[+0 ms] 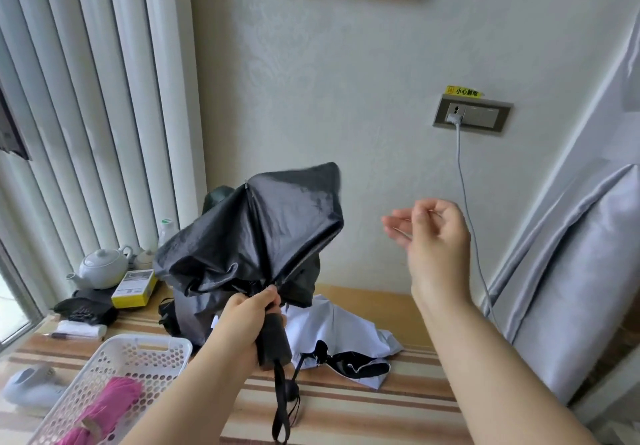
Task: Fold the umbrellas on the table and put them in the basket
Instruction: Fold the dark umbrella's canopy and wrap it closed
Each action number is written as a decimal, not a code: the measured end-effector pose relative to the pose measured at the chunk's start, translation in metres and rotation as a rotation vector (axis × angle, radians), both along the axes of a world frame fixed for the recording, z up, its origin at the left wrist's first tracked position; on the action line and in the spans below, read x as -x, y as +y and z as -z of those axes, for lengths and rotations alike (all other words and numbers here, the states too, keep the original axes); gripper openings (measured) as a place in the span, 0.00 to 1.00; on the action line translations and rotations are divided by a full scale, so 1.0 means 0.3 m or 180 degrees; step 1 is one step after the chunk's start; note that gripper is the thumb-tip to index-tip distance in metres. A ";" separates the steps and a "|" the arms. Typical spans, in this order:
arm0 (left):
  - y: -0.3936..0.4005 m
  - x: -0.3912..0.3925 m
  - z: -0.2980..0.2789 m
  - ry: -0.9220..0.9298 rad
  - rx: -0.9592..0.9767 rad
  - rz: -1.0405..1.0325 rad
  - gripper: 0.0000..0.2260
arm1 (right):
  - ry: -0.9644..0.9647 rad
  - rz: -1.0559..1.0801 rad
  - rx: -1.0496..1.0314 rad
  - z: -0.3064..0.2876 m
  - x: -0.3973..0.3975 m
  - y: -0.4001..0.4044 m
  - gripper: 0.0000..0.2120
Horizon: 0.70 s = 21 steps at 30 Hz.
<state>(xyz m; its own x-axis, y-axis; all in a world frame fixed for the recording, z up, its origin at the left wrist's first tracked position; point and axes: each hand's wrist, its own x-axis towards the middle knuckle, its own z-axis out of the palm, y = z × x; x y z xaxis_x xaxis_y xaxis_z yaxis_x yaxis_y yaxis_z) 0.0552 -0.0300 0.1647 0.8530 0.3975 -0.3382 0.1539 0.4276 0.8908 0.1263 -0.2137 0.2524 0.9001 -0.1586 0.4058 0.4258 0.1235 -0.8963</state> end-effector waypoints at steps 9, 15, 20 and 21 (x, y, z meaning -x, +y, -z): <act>-0.026 0.038 0.034 -0.0194 -0.0418 0.0256 0.07 | 0.1940 -0.0608 0.1422 0.051 0.008 0.082 0.31; -0.023 0.064 0.023 -0.0457 -0.0386 0.0463 0.07 | 0.2837 -0.0678 0.1172 0.117 -0.064 0.054 0.32; -0.013 0.066 0.028 -0.0432 -0.0255 0.0438 0.11 | 0.1233 -0.0728 0.1414 0.101 -0.025 0.066 0.11; -0.012 0.068 0.029 -0.0393 -0.0183 0.0384 0.11 | 0.0878 -0.0580 0.1477 0.080 -0.022 0.059 0.10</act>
